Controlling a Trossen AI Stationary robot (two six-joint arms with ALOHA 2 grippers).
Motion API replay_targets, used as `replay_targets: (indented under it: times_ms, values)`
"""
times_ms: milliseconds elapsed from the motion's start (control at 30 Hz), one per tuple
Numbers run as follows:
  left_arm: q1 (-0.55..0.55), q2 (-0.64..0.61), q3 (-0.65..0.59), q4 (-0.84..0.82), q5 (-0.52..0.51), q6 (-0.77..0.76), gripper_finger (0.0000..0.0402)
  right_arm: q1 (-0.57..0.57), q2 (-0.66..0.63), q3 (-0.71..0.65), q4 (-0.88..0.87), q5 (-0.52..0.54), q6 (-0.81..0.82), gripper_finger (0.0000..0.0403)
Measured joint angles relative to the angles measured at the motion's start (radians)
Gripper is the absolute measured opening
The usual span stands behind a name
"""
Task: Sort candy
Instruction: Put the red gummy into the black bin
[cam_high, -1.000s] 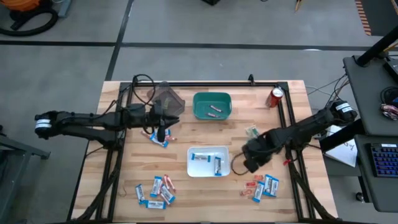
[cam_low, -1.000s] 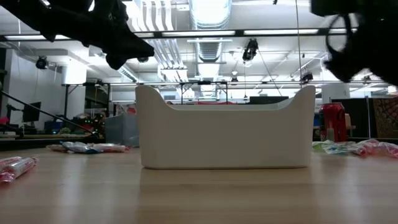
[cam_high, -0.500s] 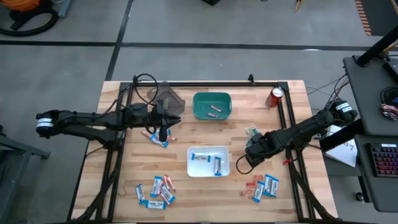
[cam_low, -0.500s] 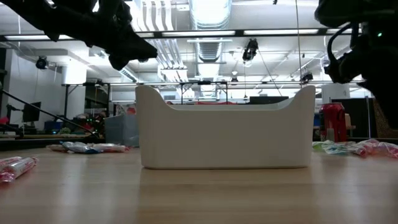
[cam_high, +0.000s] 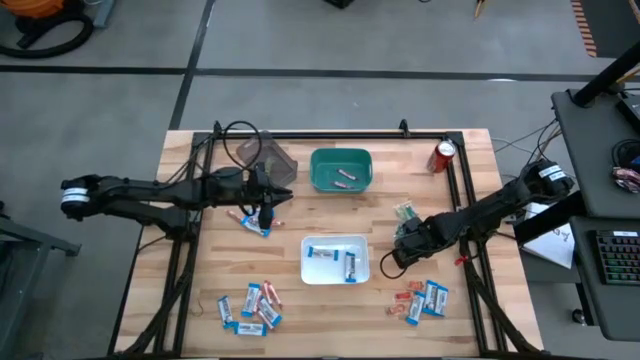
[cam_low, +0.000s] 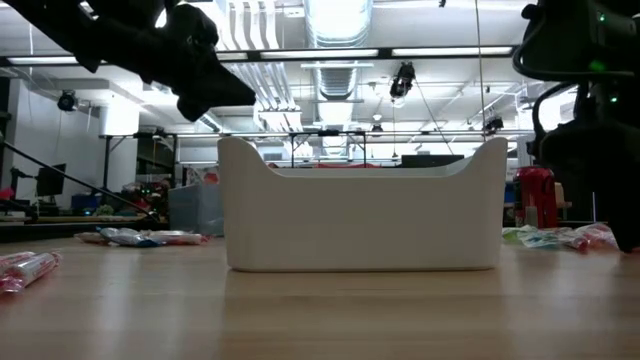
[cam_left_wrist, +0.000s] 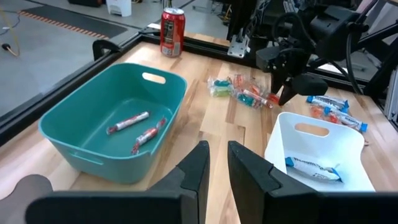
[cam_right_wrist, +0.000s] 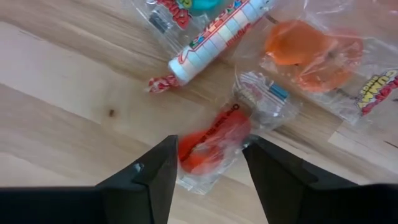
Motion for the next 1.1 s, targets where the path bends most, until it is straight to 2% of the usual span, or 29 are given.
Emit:
replay_targets:
  times_ms: [133, 533, 867, 967, 1100]
  values:
    - [0.0, 0.008, 0.0, 0.011, 0.0, 0.0, 0.0042, 0.0, 0.007, -0.002, 0.0, 0.0, 0.0, 0.0153]
    - [-0.006, 0.009, 0.0, 0.043, 0.001, -0.016, 0.0042, 0.003, -0.009, 0.009, -0.005, 0.001, -0.039, 0.0016]
    - [-0.074, 0.008, 0.0, 0.075, 0.002, -0.036, 0.0042, 0.027, -0.103, 0.057, -0.008, -0.013, -0.142, 0.0011]
    - [-0.096, 0.008, -0.002, 0.122, 0.003, -0.037, 0.0043, 0.045, -0.134, 0.11, -0.01, 0.028, -0.219, 0.0011]
    - [-0.122, 0.008, -0.002, 0.166, 0.004, -0.031, 0.0042, 0.054, -0.162, 0.182, 0.01, 0.143, -0.358, 0.0011]
